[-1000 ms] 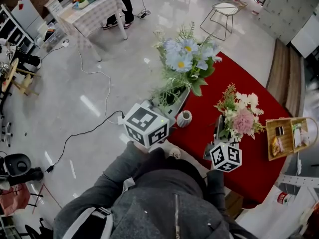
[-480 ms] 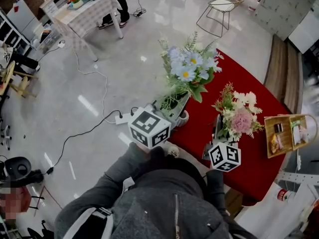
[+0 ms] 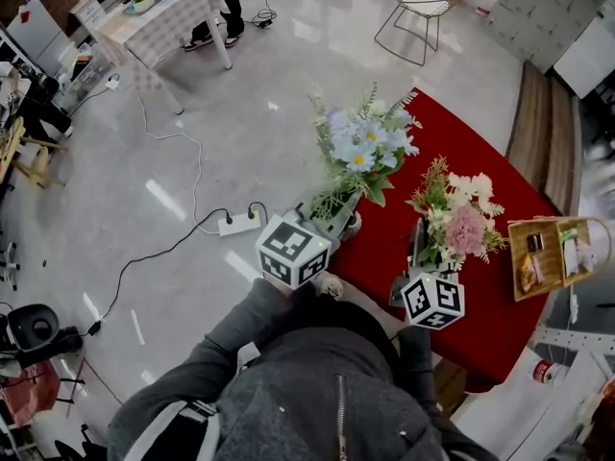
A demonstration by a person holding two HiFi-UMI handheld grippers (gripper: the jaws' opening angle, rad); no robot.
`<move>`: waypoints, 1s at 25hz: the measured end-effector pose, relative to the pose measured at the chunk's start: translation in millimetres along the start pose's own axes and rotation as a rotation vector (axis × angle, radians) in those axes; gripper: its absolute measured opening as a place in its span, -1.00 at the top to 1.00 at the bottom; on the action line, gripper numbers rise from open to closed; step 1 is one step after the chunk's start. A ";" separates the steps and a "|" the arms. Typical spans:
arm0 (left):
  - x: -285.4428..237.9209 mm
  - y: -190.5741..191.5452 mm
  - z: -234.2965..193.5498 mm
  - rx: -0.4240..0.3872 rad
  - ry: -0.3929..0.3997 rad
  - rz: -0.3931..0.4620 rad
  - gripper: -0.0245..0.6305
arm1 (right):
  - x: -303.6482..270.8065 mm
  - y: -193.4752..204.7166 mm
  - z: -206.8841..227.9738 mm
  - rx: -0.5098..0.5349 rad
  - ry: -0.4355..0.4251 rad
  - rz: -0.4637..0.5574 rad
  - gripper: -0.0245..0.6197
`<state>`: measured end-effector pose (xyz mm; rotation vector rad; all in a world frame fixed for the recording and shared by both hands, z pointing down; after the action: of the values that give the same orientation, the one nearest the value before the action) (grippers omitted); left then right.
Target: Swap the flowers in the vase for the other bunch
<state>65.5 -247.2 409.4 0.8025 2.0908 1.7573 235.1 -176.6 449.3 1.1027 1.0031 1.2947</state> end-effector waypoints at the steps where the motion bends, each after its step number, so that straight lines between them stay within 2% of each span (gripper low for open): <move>1: 0.4 3.1 -0.1 -0.003 -0.002 -0.005 0.87 | -0.2 0.0 -0.1 0.000 0.001 0.001 0.84; 25: 12.0 43.7 12.6 -0.110 0.004 -0.098 0.86 | -0.7 -0.6 -2.5 -0.012 0.008 0.007 0.84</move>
<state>72.7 -225.7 450.7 0.6550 1.9811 1.8042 232.7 -177.2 448.2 1.0940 0.9974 1.3101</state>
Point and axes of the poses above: the fingertips, and each gripper's own axes: x backward along the fingers, z to its right, y out of its underside, the point moved 4 cm from there along x, backward along the fingers, and after that the axes turned 11 degrees about z, right-handed, at the moved point
